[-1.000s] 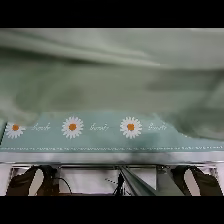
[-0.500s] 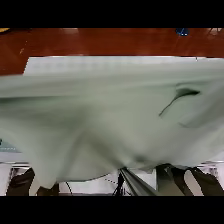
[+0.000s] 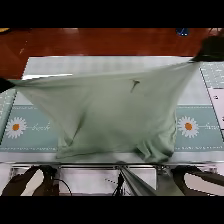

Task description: Fold the shirts.

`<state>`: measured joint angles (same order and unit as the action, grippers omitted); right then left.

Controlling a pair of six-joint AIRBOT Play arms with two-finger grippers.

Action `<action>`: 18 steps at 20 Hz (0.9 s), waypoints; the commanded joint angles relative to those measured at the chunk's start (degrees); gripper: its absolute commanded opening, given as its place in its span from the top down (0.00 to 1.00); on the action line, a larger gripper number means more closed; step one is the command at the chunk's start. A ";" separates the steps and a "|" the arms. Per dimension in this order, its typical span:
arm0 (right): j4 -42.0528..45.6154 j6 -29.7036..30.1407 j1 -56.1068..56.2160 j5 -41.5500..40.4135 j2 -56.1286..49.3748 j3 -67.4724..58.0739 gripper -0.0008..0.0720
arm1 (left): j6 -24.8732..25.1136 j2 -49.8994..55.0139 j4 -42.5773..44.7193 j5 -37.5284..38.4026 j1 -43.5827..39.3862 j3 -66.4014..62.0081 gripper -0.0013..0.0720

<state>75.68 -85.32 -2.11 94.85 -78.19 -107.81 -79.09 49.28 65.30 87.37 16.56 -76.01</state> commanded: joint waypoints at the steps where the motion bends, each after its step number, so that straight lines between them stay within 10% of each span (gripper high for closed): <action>1: -3.26 -0.13 1.22 -12.48 -11.30 -0.04 0.94 | 0.20 10.84 -0.81 -10.60 -3.76 1.22 0.96; 10: -3.30 -3.06 1.20 -45.22 -21.81 -0.04 0.94 | -1.79 28.41 -0.81 -38.16 -9.38 1.22 0.96; 18: -3.17 -3.02 1.20 -41.51 -29.77 -0.04 0.94 | -4.11 38.71 -1.68 -39.71 -12.46 1.20 0.95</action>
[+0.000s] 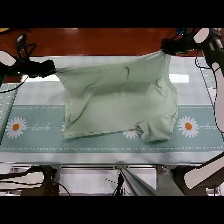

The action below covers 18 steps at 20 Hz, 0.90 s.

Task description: Fold the shirts.

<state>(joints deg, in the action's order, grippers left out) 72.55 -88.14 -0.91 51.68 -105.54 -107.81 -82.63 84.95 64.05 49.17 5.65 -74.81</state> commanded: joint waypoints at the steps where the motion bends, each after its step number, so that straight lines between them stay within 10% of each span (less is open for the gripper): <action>1: 0.13 -0.17 0.00 2.45 -2.62 -0.04 0.94 | -0.57 3.41 -0.44 -1.70 -2.10 0.00 0.95; 10: 14.58 -1.86 -0.26 23.78 3.80 -0.09 0.94 | 4.57 1.68 4.52 20.11 -1.73 -2.62 0.95; 15: 12.02 -3.80 0.02 28.17 1.46 -0.02 0.93 | 2.99 5.20 4.33 20.28 -2.21 -2.51 0.95; 18: 12.68 0.24 -0.11 29.97 1.60 -0.04 0.60 | 2.91 5.70 4.46 22.60 -1.99 -2.69 0.66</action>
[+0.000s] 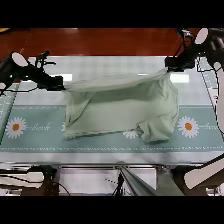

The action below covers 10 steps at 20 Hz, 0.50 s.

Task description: Fold the shirts.

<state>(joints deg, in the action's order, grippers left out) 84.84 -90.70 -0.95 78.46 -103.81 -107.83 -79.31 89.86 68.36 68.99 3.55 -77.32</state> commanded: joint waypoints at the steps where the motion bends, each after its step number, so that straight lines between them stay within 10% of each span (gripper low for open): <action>1: 2.05 5.57 -0.09 5.40 0.68 -0.02 0.51 | -0.31 0.55 0.26 5.20 0.59 -0.81 0.51; 3: 2.95 6.91 -1.57 10.32 3.04 -0.02 0.47 | 0.04 -0.28 0.24 11.54 2.32 -2.12 0.34; 10: 1.95 8.98 -16.41 24.39 10.58 4.17 0.35 | 2.91 -11.91 -0.87 16.61 10.43 17.75 0.34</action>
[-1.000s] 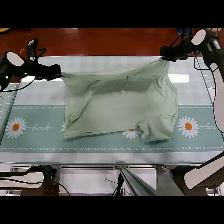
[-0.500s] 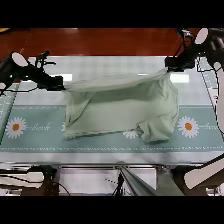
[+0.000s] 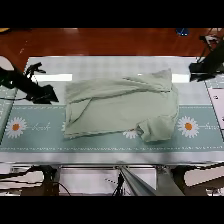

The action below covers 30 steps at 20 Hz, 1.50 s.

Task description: Fold the shirts.

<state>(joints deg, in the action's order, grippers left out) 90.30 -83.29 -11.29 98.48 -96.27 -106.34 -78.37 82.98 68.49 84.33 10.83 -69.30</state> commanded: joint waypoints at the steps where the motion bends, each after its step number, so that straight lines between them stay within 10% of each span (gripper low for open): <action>1: -7.63 2.89 -9.01 3.04 4.66 5.68 0.30 | 3.43 -7.52 -2.16 -0.02 4.74 15.10 0.34; 8: -25.11 7.50 -19.71 -4.70 9.22 21.09 0.31 | 13.88 -13.90 -12.20 -3.23 13.62 35.10 0.15; 16: -28.02 8.81 -19.61 -7.67 9.84 22.21 0.31 | 10.05 -11.93 -14.88 -16.59 3.41 39.21 0.16; 18: -28.74 8.81 -19.61 -7.78 10.29 22.21 0.31 | 9.97 -10.40 -20.06 -19.23 0.11 39.19 0.34; 20: -28.35 8.81 -19.67 -7.87 10.86 22.18 0.31 | 9.97 -9.11 -22.16 -19.63 -2.27 39.17 0.91; 30: -24.46 10.32 -24.09 -10.40 11.39 42.51 0.31 | 10.84 -9.25 -22.03 -16.15 -0.44 39.06 0.95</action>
<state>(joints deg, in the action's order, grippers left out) 67.37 -75.07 -35.27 90.85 -85.30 -71.90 -67.83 73.69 47.03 67.44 10.13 -30.17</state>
